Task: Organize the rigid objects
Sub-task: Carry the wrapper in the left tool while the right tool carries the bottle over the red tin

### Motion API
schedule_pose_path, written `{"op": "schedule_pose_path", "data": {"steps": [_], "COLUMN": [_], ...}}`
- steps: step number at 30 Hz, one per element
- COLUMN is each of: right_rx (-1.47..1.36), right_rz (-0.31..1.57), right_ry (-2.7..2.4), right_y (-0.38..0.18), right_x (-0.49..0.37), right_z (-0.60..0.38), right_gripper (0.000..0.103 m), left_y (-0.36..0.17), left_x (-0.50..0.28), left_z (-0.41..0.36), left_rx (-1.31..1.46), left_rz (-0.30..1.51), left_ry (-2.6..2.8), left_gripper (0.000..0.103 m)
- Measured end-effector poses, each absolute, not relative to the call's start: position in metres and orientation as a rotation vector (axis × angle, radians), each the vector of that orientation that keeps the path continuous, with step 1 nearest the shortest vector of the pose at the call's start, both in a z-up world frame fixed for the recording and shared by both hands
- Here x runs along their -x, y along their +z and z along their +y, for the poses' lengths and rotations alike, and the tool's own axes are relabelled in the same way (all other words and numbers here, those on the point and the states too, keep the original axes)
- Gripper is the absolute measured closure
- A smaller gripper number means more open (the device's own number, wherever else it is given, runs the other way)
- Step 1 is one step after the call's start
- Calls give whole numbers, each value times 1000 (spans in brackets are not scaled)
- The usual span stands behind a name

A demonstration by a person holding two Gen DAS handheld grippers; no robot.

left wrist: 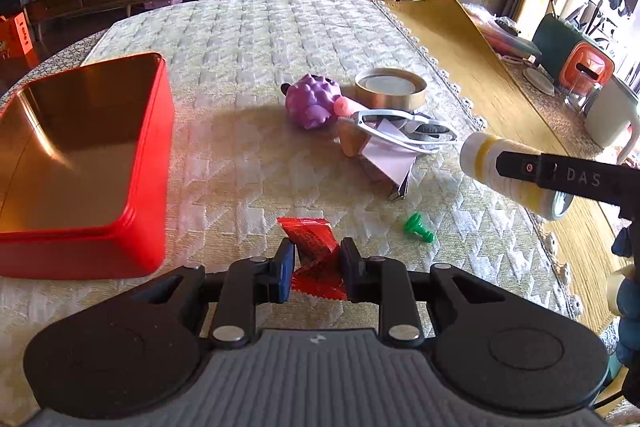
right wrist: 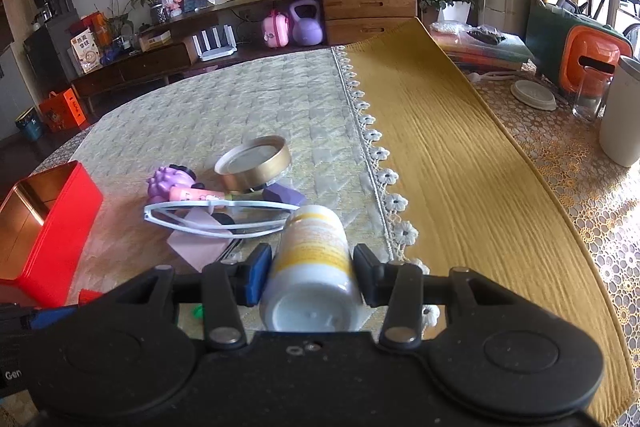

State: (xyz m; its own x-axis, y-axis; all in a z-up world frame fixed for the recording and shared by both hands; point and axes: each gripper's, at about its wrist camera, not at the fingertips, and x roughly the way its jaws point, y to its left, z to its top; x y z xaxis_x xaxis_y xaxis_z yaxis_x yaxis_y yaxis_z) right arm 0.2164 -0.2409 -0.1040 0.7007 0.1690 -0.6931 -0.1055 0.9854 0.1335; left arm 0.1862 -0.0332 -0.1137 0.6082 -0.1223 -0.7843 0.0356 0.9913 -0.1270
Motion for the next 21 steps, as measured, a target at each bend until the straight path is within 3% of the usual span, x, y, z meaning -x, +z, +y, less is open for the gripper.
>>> {"op": "schedule_pose_path", "data": {"steps": [21], "right_rx": [-32], "right_rz": [668], "right_ry": [351], "right_y": [-33], "right_x": [-173], "right_z": [-165], "right_gripper": [59], "left_y": [-42], "left_x": [-165], "left_z": [35], "left_rx": [124], "left_rz": [796], "left_ry": [-46], "left_gripper": [79]}}
